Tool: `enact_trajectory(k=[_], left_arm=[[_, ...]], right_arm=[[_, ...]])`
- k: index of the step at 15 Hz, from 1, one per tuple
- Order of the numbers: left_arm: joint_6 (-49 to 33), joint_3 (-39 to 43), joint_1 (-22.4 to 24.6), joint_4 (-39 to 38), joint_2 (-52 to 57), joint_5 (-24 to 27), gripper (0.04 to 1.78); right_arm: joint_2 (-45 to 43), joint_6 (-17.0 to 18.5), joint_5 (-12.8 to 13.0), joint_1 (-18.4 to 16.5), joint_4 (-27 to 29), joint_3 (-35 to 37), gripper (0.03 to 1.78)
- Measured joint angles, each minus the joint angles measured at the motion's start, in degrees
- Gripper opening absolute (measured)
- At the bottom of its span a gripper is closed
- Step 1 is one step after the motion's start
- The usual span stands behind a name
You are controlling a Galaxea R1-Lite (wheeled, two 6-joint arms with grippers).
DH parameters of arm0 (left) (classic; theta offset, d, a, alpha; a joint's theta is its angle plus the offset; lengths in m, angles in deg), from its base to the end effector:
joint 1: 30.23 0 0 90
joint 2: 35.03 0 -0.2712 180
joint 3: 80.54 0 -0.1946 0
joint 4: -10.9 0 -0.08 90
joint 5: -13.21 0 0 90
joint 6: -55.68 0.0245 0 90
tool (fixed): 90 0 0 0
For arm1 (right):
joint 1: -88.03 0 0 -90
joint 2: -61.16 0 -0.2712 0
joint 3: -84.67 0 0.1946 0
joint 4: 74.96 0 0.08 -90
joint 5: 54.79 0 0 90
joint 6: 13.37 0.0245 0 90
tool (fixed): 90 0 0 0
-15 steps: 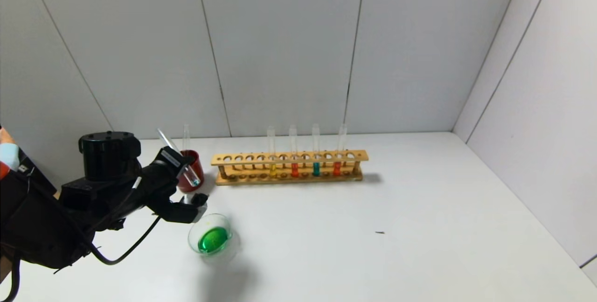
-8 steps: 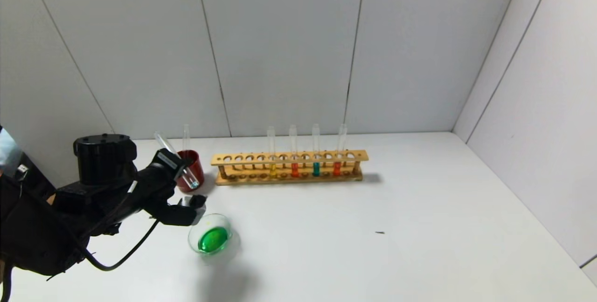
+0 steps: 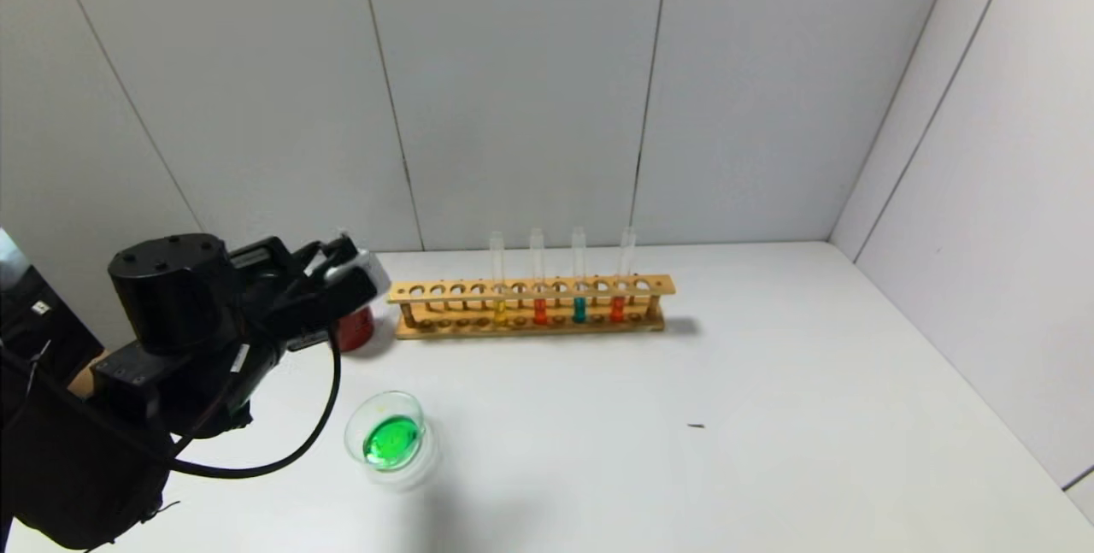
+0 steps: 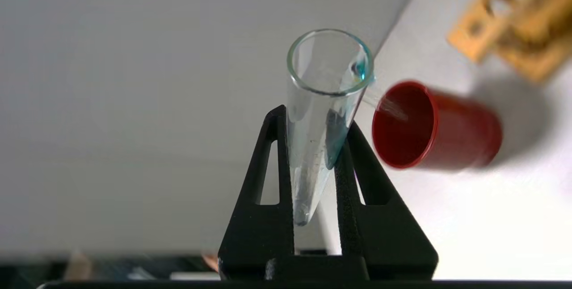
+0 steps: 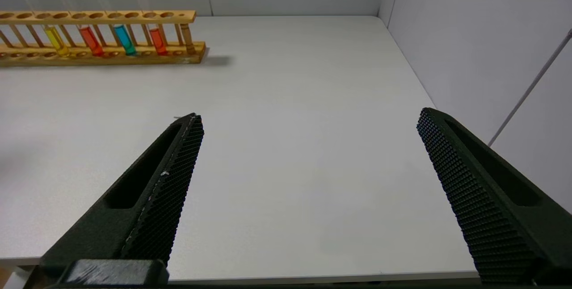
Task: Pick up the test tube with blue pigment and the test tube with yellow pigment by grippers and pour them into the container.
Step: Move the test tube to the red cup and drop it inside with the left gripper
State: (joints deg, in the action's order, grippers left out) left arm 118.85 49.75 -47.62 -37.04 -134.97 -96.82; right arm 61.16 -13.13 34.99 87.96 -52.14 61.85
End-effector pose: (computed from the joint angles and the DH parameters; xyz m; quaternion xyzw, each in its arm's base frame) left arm 0.2642 -0.0740 0.1134 0.5290 0.0282 0.0097 0.8481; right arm 0.0127 0.0001 0.0755 0.0021 0.0000 0.0013 1.0000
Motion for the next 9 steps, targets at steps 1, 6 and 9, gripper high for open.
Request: enact_trajectory(k=[1,6,9], left_arm=[[-7.8,-1.5,-0.8,0.4,0.1,-3.1,0.32],[-39.8,-9.9,6.3,16.1,2.8,-1.3,0.32],[-55.5,-15.3,10.6,25.1,4.0,11.0,0.32]], right_arm=[[0.0,0.0,0.0,0.0,0.0,0.0,1.75],[0.0,0.0,0.0,0.0,0.0,0.0,1.75],[0.0,0.0,0.0,0.0,0.0,0.0,1.75]])
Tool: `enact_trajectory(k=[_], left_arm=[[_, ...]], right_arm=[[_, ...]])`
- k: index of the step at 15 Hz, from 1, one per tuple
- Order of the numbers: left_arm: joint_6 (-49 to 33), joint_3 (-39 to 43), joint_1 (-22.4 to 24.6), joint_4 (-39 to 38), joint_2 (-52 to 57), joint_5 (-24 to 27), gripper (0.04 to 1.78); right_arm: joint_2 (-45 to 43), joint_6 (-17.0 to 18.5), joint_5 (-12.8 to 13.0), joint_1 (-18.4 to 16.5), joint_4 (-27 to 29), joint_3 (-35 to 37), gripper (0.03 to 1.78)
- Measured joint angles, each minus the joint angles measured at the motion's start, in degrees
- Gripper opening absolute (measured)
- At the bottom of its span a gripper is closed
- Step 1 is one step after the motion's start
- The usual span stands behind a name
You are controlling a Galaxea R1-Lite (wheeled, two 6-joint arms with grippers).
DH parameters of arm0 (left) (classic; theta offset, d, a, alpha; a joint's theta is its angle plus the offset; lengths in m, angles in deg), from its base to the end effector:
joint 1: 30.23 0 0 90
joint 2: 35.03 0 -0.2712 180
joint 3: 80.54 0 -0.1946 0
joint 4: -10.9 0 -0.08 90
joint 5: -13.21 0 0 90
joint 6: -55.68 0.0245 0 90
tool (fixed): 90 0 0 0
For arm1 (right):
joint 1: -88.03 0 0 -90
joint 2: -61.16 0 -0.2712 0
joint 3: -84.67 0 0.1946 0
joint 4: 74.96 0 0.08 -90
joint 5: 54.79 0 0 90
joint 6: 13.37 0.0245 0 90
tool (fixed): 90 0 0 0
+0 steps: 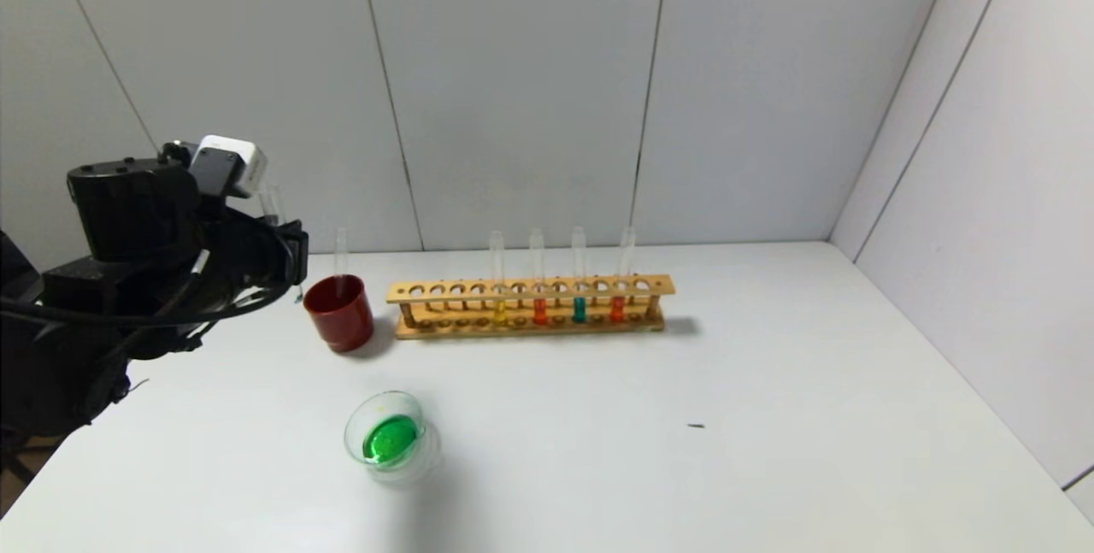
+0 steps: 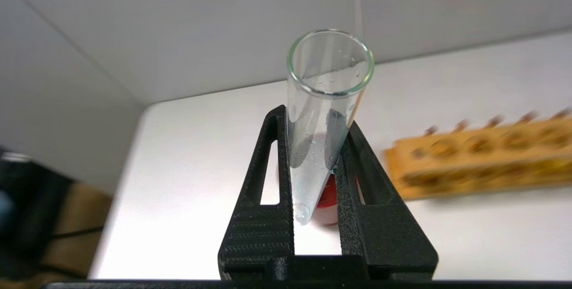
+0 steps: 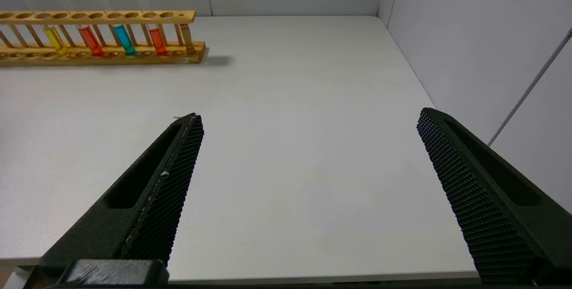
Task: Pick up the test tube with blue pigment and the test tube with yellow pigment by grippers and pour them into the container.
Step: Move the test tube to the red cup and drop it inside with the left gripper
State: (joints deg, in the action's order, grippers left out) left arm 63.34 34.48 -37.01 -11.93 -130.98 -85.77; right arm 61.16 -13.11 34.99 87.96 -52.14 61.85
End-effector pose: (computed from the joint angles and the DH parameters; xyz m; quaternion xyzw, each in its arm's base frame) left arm 0.2965 -0.0314 0.1548 0.0763 0.0714 0.0144 0.9944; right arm 0.0127 0.0001 0.0755 0.0023 0.0000 0.0013 1.0000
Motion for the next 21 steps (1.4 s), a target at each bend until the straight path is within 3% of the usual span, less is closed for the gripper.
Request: enact_trajectory(k=[3,11,21], left_arm=[[-4.7,-5.2,1.6,2.4,-1.0,4.9,0.32],[-7.0,-9.9,3.6,2.2,-9.5,5.2,0.32],[-8.6,-11.2,6.2,-3.9,-20.2,7.2,0.32]], right_arm=[[0.0,0.0,0.0,0.0,0.0,0.0,1.75],[0.0,0.0,0.0,0.0,0.0,0.0,1.75],[0.0,0.0,0.0,0.0,0.0,0.0,1.75]])
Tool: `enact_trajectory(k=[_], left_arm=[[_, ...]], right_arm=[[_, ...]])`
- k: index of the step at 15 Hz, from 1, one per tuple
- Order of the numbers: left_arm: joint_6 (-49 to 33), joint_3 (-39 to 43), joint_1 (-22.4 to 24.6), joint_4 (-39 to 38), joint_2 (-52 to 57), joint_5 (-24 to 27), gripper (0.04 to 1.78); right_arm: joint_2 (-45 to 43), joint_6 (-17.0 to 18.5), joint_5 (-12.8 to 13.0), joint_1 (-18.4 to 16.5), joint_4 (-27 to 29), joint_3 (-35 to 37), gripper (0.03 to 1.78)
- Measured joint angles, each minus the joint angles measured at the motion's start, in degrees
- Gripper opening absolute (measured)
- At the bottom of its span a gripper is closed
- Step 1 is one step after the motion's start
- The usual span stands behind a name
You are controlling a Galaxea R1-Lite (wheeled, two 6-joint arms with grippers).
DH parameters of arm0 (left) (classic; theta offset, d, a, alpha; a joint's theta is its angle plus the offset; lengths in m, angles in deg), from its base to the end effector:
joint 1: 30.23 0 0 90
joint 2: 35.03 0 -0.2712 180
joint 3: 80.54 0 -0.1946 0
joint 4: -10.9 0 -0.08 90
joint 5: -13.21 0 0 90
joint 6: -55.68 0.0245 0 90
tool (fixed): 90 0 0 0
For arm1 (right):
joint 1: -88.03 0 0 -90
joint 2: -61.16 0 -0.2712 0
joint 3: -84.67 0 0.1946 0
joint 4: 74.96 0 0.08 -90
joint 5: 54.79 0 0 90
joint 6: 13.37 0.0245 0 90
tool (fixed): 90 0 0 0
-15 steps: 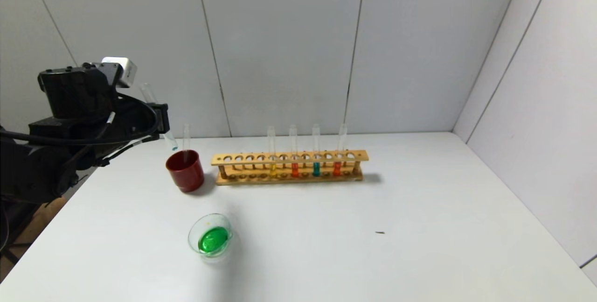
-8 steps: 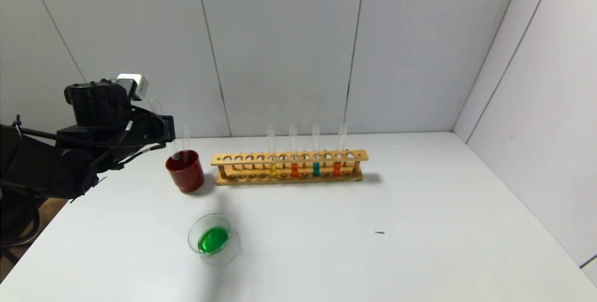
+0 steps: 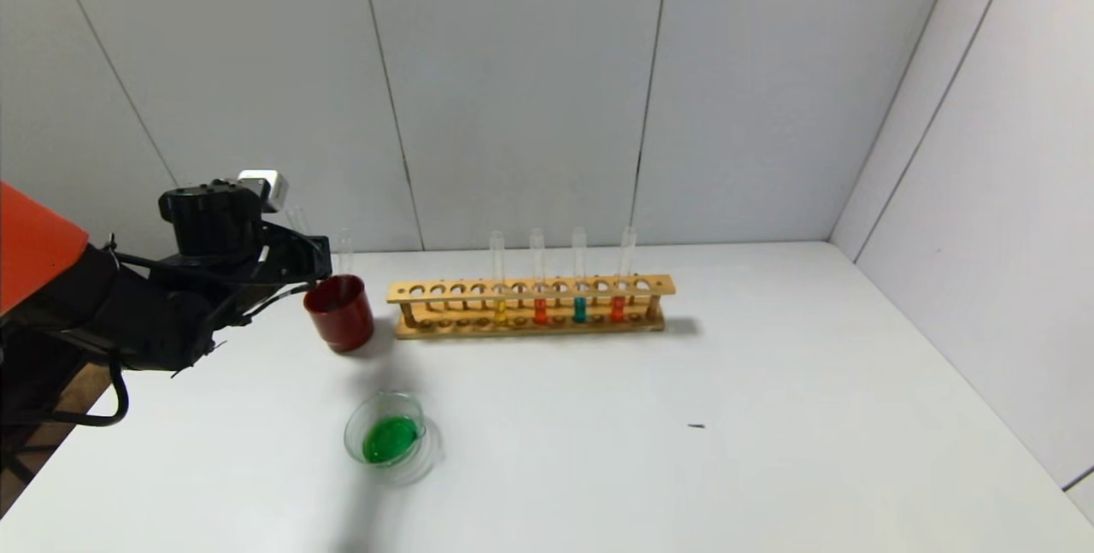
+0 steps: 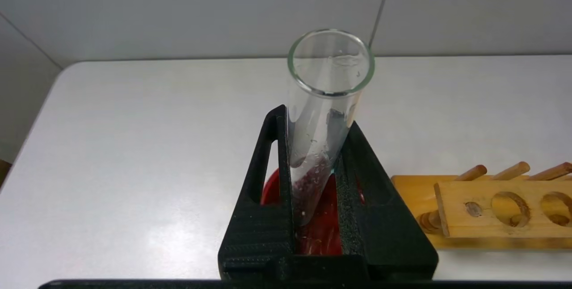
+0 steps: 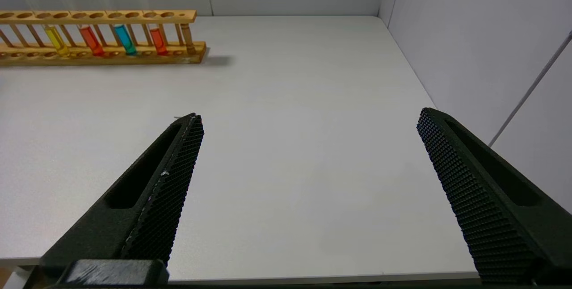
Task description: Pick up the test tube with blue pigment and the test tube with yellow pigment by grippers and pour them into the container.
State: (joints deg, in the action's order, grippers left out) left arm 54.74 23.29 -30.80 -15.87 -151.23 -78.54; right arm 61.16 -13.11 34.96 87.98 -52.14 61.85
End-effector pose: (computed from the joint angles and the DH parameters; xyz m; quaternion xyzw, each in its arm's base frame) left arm 0.3704 -0.0029 0.0942 -0.0058 0.1153 0.0112 0.9932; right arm 0.0127 0.0001 0.0755 0.0023 0.0000 0.0017 1.0000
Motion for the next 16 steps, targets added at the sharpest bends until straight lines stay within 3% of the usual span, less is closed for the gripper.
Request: enact_trajectory(k=[10,12,16], left_arm=[[-0.2,-0.9,1.0,0.0,-3.2,1.8,0.36],[-0.2,-0.9,1.0,0.1,-3.3,1.9,0.5],[-0.1,-0.7,0.9,0.2,-3.3,2.0,1.13]], right_arm=[[0.0,0.0,0.0,0.0,0.0,0.0,1.75],[0.0,0.0,0.0,0.0,0.0,0.0,1.75],[0.0,0.0,0.0,0.0,0.0,0.0,1.75]])
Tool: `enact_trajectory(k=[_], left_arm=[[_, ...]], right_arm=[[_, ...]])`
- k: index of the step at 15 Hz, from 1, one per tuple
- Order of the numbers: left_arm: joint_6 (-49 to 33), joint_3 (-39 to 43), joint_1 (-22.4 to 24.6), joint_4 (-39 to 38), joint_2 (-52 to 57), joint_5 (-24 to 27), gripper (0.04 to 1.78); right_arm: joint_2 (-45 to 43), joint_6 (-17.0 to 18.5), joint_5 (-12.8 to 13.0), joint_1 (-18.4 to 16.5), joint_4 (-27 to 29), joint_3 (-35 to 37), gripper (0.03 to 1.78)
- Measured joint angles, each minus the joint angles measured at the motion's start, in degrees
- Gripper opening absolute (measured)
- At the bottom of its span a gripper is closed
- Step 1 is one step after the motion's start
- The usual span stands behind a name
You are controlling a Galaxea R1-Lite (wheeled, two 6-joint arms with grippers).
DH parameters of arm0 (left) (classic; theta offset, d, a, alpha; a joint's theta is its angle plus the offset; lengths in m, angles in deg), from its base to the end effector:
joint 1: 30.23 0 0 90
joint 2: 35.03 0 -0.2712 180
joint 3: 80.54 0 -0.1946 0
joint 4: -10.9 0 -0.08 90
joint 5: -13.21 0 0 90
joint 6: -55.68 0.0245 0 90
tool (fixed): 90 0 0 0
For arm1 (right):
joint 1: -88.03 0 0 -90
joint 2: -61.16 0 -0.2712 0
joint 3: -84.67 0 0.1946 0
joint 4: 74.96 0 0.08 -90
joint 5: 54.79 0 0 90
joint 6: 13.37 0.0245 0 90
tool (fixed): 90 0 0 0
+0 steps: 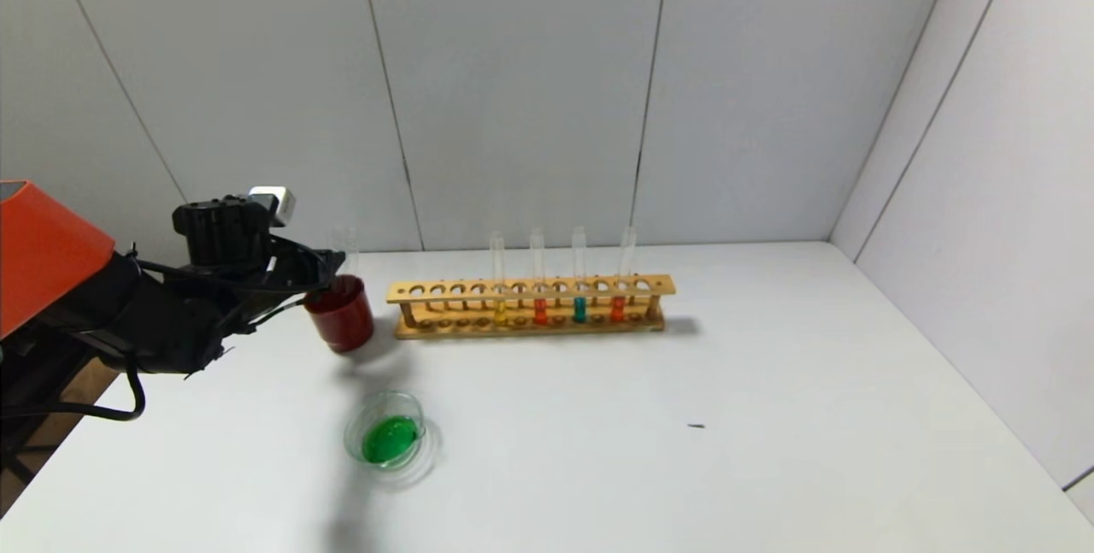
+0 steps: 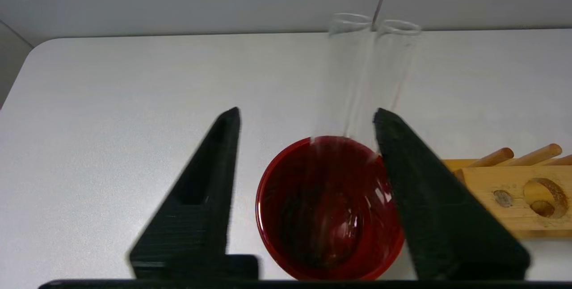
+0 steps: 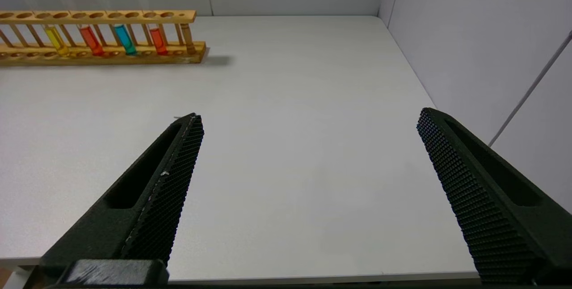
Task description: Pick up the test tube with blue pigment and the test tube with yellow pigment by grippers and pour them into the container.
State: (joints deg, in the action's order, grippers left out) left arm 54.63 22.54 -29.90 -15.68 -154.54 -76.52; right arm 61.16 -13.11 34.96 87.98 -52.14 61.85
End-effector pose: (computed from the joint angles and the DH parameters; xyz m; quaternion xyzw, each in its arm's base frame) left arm 0.3773 0.0021 0.0755 -0.0098 0.1392 0.0018 0.9902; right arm 0.0127 0.0001 0.0755 0.0023 0.0000 0.0017 1.0000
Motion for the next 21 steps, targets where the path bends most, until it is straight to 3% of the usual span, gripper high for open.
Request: enact_trajectory(k=[3,6,12,21], left_arm=[[0.0,0.4,-0.2,0.1,0.3,0.0,1.54],[0.1,0.9,-0.2,0.1,1.0,0.0,1.73],[0.2,3.3,-0.6,3.4,12.1,-0.3,1.75],[0.6,15.7,-1.1,33.3,63.0,-0.2,1.75]], right_arm=[[0.0,0.0,0.0,0.0,0.0,0.0,1.75],[0.0,0.0,0.0,0.0,0.0,0.0,1.75],[0.0,0.0,0.0,0.0,0.0,0.0,1.75],[0.0,0.0,0.0,0.0,0.0,0.0,1.75]])
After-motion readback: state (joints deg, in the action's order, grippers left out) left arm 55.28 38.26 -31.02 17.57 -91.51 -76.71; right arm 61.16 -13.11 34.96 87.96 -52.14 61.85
